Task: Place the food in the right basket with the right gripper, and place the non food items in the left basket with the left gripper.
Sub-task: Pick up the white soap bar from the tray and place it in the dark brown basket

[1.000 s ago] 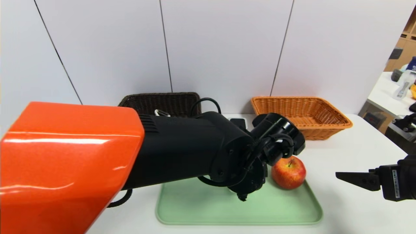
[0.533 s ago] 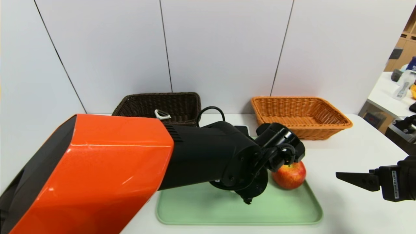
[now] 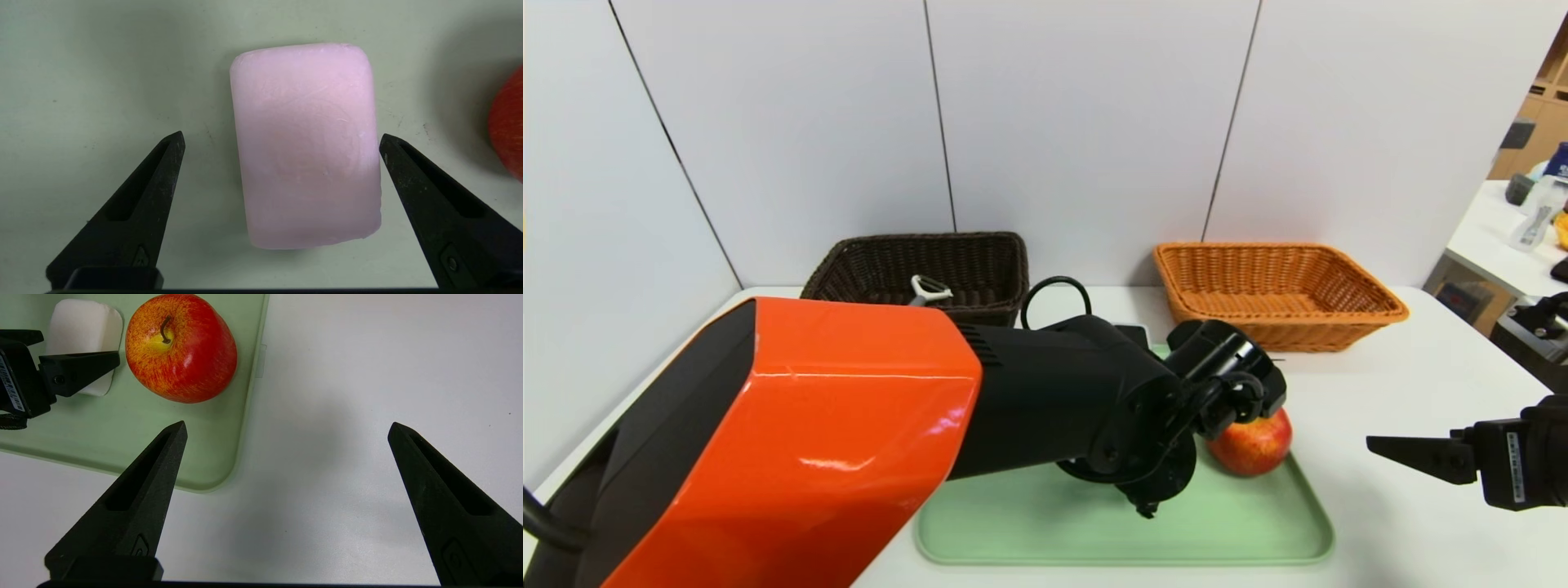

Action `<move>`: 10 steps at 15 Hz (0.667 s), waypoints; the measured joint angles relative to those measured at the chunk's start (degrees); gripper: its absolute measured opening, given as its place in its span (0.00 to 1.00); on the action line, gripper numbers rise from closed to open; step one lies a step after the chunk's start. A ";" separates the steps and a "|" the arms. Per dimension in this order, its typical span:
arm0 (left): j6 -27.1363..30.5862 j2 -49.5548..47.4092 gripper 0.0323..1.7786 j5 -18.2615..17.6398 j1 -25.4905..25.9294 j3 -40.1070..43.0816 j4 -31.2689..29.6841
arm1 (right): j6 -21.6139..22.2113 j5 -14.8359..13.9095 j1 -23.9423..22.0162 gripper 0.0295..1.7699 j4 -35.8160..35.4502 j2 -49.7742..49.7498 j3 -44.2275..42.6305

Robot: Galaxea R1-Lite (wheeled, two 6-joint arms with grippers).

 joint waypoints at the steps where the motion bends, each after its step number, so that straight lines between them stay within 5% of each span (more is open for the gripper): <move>1: 0.00 0.11 0.95 -0.02 0.00 0.00 0.28 | 0.00 0.00 0.00 0.96 0.00 -0.11 0.01; 4: 0.15 0.26 0.95 -0.04 0.00 0.00 0.72 | -0.02 -0.04 0.00 0.96 0.00 -0.50 0.01; 8: 0.06 0.30 0.59 -0.04 0.00 -0.46 0.87 | -0.02 -0.04 0.00 0.96 0.05 -0.89 0.01; 10: -0.02 0.26 0.55 -0.04 0.00 -0.52 1.16 | 0.00 -0.04 0.00 0.96 0.00 -1.02 0.20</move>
